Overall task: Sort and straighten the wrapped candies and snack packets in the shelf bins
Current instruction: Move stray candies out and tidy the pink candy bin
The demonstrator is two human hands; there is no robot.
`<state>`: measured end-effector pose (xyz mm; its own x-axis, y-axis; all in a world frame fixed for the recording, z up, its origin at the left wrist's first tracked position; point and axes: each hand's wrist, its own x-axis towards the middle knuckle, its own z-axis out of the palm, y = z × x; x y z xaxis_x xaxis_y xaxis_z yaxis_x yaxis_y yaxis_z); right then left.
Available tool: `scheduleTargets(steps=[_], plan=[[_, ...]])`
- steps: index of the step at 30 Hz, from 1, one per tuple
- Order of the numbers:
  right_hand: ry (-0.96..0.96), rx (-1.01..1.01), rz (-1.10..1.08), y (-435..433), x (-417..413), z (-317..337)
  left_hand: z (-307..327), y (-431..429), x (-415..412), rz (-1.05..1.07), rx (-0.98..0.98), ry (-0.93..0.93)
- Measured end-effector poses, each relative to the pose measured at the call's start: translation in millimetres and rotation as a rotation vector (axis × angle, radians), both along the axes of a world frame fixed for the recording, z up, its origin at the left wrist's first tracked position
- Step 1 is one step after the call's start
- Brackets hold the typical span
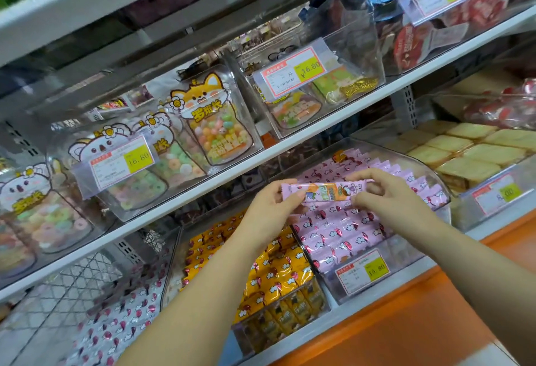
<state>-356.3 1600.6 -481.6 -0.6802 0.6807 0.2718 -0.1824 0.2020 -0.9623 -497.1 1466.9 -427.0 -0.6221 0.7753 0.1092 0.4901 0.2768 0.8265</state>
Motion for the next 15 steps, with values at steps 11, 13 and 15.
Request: scheduleTargets(steps=[11,13,15], plan=[[-0.443,0.602,-0.256,18,-19,-18,-15,13,-33,0.381,0.082,0.424],[-0.522,0.729,-0.27,17,-25,-18,-19,17,-42,0.409,0.08,0.453],[-0.583,0.791,-0.268,18,-32,-20,-22,22,-52,0.428,0.052,0.483]])
